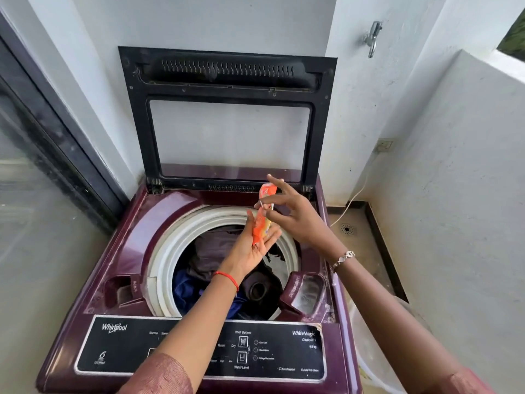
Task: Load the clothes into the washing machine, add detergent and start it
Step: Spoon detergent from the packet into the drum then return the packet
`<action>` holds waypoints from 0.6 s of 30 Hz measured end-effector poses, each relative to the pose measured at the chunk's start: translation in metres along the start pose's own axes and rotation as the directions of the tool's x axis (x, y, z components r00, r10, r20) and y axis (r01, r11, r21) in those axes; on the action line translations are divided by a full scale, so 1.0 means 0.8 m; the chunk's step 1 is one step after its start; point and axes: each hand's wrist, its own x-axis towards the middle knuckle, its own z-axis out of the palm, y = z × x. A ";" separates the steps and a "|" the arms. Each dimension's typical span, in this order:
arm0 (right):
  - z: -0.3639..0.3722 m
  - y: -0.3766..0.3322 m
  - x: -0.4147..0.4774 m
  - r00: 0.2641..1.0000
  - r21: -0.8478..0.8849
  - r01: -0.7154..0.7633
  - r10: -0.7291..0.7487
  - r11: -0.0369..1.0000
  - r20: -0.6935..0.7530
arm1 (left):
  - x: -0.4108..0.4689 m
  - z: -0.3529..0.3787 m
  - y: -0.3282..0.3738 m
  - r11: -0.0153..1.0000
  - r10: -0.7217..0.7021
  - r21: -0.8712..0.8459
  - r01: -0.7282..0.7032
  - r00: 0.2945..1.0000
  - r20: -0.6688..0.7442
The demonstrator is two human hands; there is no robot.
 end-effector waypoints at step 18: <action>-0.030 -0.007 -0.023 0.991 -0.188 0.030 -0.055 0.982 -0.125 | 0.008 0.040 0.038 0.946 -0.246 -0.212 0.244 0.969 0.017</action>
